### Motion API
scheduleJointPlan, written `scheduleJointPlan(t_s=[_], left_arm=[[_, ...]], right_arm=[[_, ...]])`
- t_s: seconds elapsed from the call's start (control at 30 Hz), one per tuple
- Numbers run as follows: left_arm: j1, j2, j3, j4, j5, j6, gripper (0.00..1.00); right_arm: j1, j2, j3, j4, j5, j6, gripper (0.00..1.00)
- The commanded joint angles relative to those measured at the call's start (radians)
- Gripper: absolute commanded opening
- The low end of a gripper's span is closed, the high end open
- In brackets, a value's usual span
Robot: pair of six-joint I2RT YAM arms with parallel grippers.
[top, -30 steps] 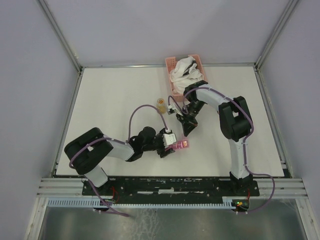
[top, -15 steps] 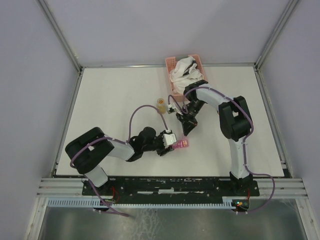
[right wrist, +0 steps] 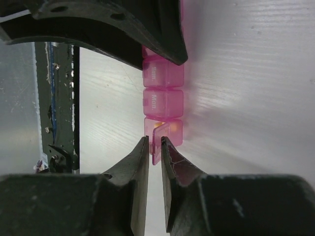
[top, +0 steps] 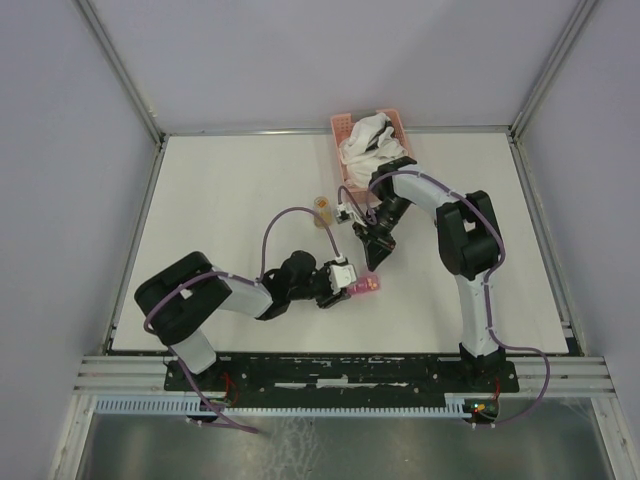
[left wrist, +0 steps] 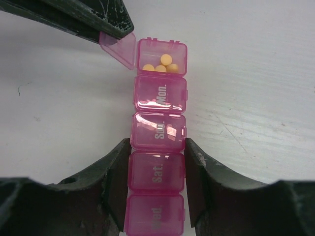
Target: Sort the pills into containers
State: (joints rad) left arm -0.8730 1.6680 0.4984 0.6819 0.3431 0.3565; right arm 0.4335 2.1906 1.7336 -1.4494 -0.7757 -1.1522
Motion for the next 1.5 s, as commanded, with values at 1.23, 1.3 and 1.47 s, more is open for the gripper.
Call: scheduleJointPlan(t_s=[1.23, 1.3, 1.47], left_arm=[[0.004, 0.016, 0.037, -0.034, 0.032, -0.021, 0.12], [0.003, 0.021, 0.04, -0.035, 0.035, -0.021, 0.12], [0.003, 0.019, 0.04, -0.036, 0.036, -0.021, 0.11]], right_arm=[[-0.083, -0.211, -0.177, 0.314, 0.017, 0.333, 0.01], [-0.08, -0.193, -0.169, 0.294, 0.015, 0.321, 0.01], [-0.067, -0.187, -0.195, 0.255, -0.015, 0.263, 0.01]])
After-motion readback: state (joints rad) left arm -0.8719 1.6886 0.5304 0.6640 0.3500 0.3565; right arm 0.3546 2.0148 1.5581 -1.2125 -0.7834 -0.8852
